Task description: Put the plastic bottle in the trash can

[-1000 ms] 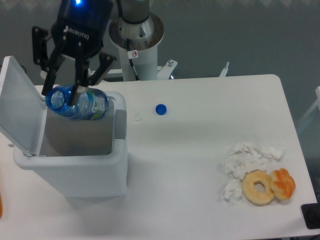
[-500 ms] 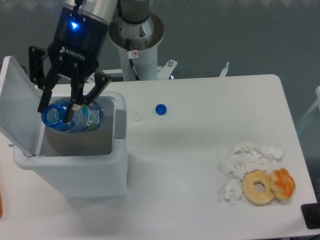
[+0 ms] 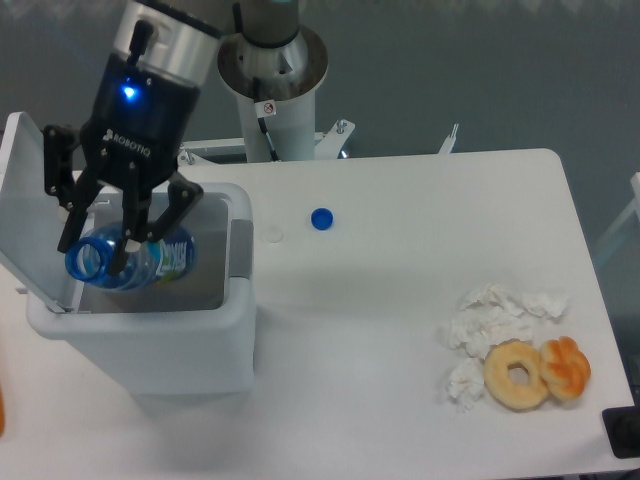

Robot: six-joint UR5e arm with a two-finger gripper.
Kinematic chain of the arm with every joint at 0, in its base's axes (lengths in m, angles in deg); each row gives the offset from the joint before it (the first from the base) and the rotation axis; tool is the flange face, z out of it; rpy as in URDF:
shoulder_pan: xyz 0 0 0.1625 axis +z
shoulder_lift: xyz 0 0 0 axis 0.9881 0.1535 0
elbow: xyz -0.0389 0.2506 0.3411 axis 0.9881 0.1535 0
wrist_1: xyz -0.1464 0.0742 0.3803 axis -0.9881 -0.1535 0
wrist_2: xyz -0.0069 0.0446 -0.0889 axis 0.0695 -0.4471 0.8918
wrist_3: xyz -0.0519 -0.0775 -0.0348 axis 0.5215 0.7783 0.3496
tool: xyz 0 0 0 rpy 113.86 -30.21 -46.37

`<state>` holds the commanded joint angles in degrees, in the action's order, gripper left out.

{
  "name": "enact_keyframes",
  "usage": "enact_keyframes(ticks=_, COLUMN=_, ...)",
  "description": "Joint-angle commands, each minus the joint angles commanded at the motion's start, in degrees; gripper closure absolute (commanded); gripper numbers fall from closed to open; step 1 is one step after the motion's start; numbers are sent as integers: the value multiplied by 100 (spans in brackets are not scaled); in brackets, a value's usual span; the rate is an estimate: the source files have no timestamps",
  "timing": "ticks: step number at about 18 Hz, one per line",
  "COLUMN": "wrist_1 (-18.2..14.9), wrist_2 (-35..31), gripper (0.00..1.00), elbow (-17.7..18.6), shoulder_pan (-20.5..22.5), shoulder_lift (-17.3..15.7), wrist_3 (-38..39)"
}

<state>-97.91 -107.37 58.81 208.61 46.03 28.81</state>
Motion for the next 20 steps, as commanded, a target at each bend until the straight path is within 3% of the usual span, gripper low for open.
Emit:
enact_keyframes(ticks=7, wrist_1=-35, wrist_2=-17, gripper=0, elbow=-9, shoulder_pan=105, shoulder_lift=9, wrist_3=-105)
enact_keyframes(ticks=13, wrist_1=-114, wrist_2=-368, gripper=0, elbow=61, shoulder_pan=1246, shoulder_lift=-17, wrist_3=-824)
enact_keyframes(ticks=17, wrist_1=-587, wrist_2=-396, gripper=0, elbow=97, shoulder_pan=1976, shoulder_lift=-9, wrist_3=-1501)
enact_keyframes(ticks=20, wrist_1=-756, wrist_2=-396, gripper=0, elbow=491, shoulder_pan=2582, shoulder_lift=-9, wrist_3=-2317)
